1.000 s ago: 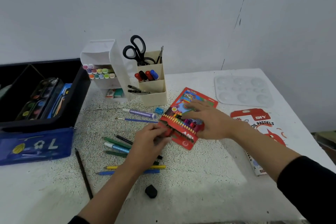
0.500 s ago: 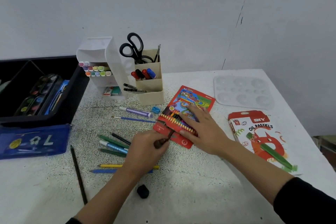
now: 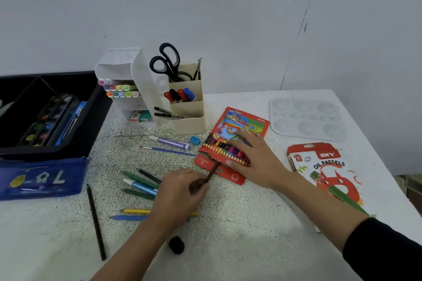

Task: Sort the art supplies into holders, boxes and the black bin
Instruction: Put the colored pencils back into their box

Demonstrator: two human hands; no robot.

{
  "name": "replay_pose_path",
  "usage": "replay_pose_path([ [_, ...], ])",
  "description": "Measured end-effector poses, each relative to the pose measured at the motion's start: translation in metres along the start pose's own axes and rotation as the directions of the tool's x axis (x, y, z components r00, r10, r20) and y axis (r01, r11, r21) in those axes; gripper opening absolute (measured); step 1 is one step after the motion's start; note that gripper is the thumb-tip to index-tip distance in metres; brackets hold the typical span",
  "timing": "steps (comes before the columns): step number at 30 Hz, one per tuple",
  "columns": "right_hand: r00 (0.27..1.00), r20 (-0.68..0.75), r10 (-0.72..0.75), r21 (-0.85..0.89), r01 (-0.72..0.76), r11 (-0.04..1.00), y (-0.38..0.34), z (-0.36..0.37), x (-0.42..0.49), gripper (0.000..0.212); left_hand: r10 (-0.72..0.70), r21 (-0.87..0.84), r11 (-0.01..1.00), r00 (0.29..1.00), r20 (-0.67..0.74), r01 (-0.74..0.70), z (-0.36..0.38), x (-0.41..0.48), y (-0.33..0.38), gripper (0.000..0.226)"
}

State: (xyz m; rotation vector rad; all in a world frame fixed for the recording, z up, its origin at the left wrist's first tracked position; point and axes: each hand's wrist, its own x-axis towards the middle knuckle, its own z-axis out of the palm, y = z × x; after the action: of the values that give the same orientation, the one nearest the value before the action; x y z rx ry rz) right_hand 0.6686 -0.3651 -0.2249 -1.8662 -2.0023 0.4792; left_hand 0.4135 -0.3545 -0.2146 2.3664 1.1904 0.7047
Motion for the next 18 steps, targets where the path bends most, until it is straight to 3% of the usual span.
replay_pose_path([
  [9, 0.996, -0.091, -0.026, 0.007, 0.027, 1.000, -0.003, 0.004, 0.002, 0.062, -0.095, -0.196, 0.978, 0.991, -0.093, 0.075, 0.024, 0.025, 0.014, 0.015],
  [13, 0.995, -0.098, -0.033, 0.011, 0.035, 0.999, 0.001, 0.006, 0.003, 0.064, -0.228, -0.248, 0.947, 0.971, -0.074, 0.204, 0.034, 0.043, 0.022, 0.008],
  [18, 0.993, -0.109, -0.049, -0.008, 0.049, 0.999, -0.001, 0.003, 0.003, 0.062, -0.239, -0.202, 0.953, 0.970, -0.037, 0.227, 0.030, 0.051, 0.022, 0.006],
])
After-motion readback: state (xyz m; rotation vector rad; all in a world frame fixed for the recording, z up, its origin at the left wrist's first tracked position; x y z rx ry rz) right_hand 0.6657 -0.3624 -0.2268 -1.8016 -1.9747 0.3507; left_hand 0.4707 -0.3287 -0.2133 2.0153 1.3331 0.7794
